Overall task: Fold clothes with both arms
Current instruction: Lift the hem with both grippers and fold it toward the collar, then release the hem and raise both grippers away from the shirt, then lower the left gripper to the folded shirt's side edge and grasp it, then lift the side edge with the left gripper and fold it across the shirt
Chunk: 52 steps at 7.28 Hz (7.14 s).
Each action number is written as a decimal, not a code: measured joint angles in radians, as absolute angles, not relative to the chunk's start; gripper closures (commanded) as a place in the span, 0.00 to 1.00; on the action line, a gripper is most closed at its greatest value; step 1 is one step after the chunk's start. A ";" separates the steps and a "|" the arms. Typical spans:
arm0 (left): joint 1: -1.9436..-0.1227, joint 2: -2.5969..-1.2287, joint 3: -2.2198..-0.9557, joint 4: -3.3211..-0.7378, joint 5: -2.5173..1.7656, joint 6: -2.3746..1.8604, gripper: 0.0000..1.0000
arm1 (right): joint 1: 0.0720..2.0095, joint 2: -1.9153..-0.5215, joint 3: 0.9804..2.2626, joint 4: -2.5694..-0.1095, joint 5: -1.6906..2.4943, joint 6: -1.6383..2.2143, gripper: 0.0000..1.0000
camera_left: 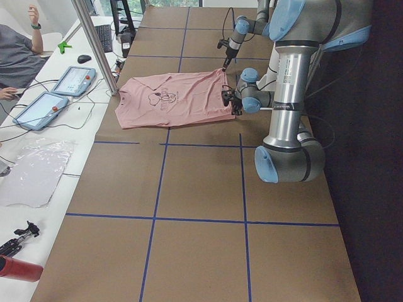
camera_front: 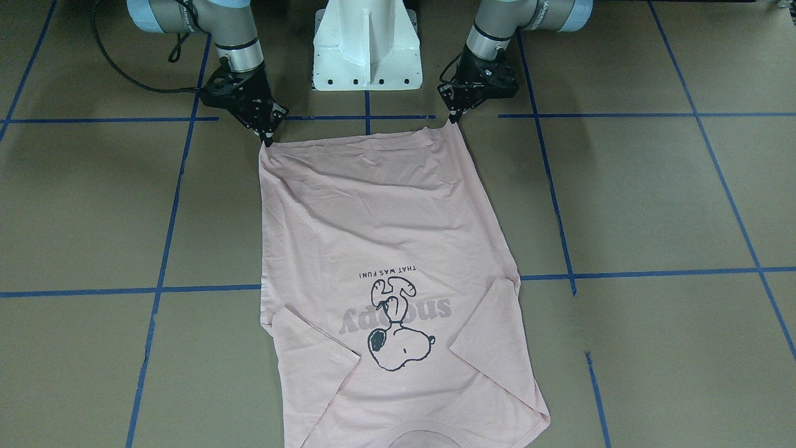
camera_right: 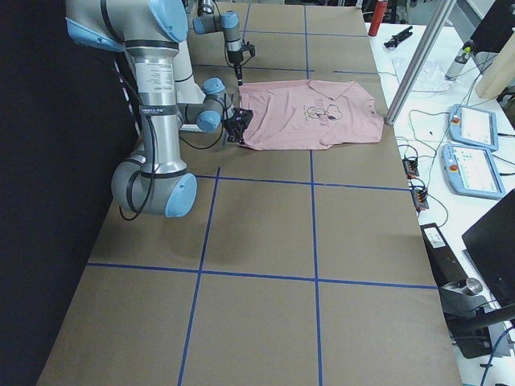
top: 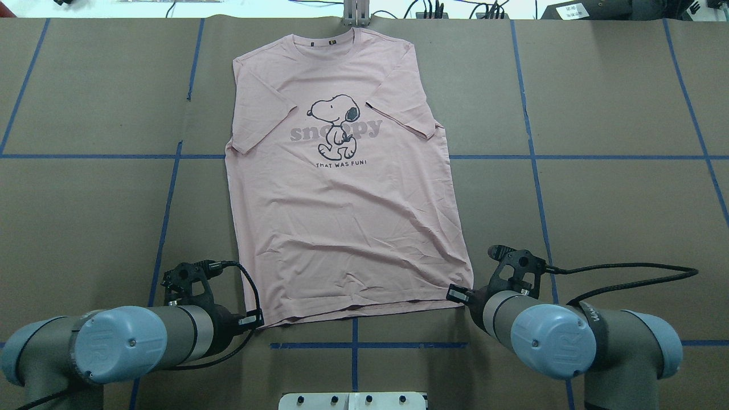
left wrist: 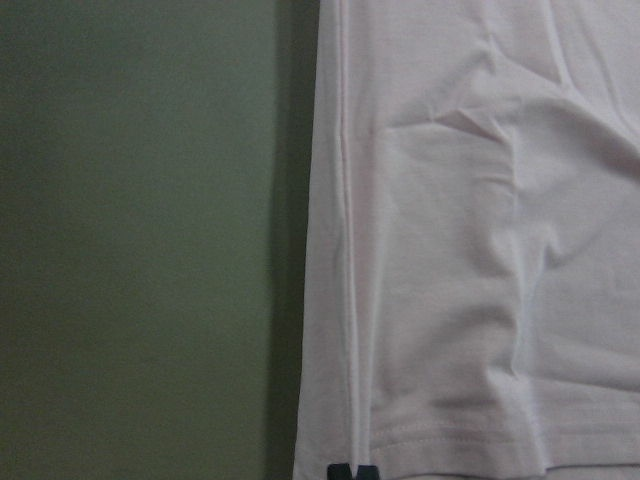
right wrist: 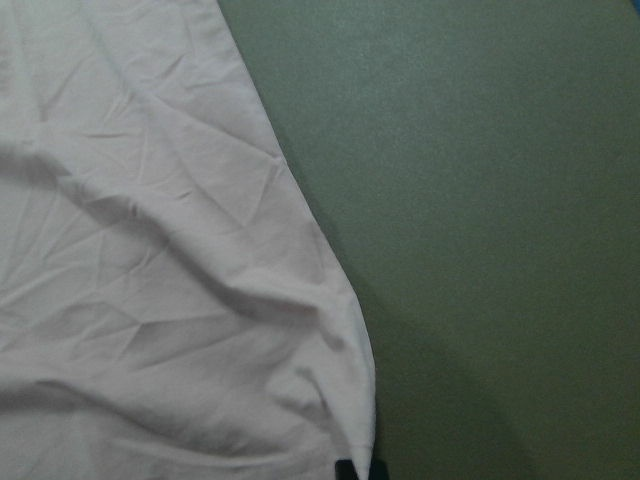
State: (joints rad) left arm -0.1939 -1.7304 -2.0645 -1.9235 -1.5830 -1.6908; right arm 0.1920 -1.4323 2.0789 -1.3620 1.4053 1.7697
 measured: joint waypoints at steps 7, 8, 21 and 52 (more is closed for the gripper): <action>-0.431 -2.024 -2.565 -1.246 -1.911 -1.519 1.00 | 0.309 -1.278 2.676 -2.045 1.663 1.673 1.00; -0.449 -2.035 -2.513 -1.242 -1.912 -1.438 1.00 | 0.337 -1.217 2.600 -2.050 1.664 1.632 1.00; -0.874 -2.187 -1.288 -2.110 -1.782 -0.835 0.00 | 0.813 -0.753 1.097 -1.139 1.733 1.224 0.00; -0.654 -1.753 -1.743 -2.150 -1.693 -0.894 1.00 | 0.831 -1.041 1.538 -1.233 1.894 1.135 0.00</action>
